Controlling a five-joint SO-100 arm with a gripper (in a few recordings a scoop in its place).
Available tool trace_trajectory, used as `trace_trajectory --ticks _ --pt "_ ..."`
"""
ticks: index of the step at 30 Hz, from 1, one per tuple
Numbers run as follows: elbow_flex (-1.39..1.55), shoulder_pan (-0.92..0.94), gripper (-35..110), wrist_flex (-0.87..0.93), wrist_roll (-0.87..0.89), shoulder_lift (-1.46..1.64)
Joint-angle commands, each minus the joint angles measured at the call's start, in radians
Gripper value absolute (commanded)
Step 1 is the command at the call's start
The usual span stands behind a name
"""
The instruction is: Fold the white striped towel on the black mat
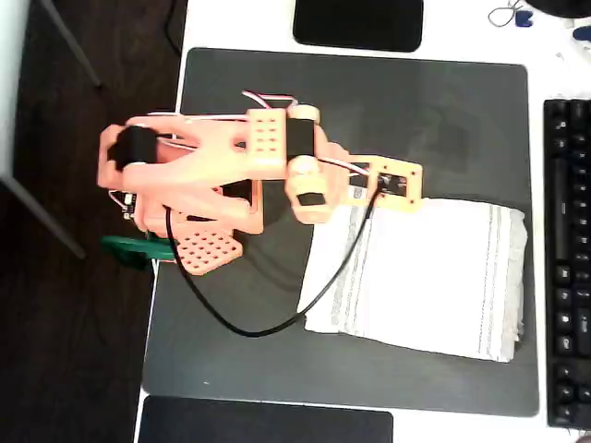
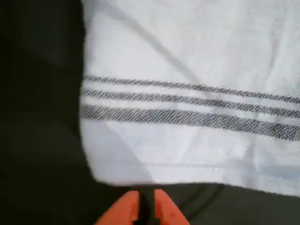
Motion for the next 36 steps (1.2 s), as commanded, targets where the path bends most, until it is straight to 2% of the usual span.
trace_trajectory --ticks 1,7,21,26,33,36 --pt "0.031 -0.037 0 0.044 0.029 0.115" --pt "0.158 -0.037 0 0.069 0.04 0.341" --pt "0.506 0.015 0 -0.112 0.044 0.644" --pt "0.433 0.023 0 -0.107 0.034 0.675" --pt "0.164 -0.031 0 0.12 -0.006 0.742" --pt "0.118 -0.026 0 0.121 0.002 0.758"
